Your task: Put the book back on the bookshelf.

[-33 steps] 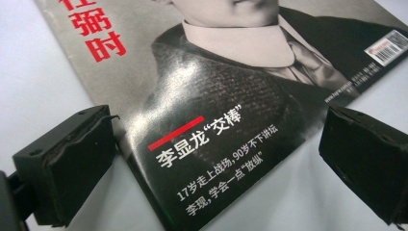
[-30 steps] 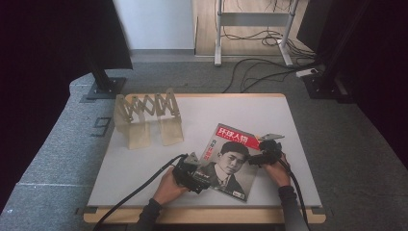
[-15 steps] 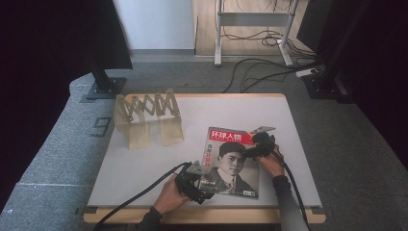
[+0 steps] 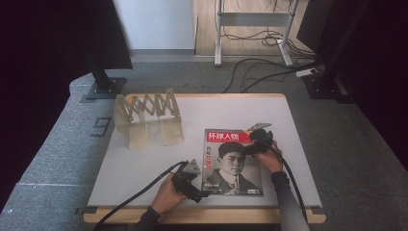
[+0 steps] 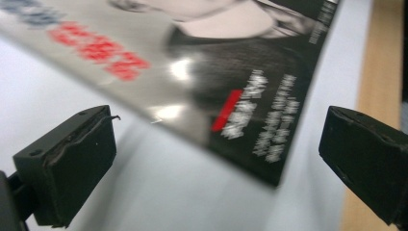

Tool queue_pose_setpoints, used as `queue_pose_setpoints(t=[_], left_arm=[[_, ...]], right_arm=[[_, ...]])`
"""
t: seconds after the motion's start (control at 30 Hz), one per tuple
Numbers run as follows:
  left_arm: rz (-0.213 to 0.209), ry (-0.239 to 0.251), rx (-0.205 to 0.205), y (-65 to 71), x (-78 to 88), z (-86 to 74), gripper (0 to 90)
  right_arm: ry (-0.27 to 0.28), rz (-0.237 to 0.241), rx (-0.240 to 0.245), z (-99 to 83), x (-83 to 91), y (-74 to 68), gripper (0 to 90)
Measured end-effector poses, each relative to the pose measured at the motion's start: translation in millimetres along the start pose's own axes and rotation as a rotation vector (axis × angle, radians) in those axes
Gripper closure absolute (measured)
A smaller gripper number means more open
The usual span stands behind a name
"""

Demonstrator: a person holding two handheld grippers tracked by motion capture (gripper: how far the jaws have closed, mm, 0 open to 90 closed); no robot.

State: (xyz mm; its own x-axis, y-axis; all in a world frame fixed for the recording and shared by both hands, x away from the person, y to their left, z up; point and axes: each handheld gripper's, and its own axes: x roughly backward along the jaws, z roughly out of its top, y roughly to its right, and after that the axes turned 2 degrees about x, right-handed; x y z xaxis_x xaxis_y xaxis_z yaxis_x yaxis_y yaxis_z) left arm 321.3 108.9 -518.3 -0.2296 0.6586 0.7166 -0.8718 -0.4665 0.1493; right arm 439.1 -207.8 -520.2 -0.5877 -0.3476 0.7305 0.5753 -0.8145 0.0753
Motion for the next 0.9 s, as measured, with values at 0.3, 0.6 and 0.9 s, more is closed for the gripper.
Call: queue_pose_setpoints(t=[0.3,0.6,0.9], left_arm=[[0.213,0.031,0.093,-45.5,24.5,-16.3,0.0],[0.265,-0.015,0.121,-54.4,18.6,-22.3,0.0],[0.264,-0.015,0.119,-54.4,18.5,-22.4,0.0]], right_arm=[[-0.069,0.044,0.031,-11.5,16.3,5.2,2.9],[-0.11,0.093,0.033,-13.4,13.8,3.4,1.1],[-0.143,0.127,-0.006,-11.1,11.8,2.6,1.6]])
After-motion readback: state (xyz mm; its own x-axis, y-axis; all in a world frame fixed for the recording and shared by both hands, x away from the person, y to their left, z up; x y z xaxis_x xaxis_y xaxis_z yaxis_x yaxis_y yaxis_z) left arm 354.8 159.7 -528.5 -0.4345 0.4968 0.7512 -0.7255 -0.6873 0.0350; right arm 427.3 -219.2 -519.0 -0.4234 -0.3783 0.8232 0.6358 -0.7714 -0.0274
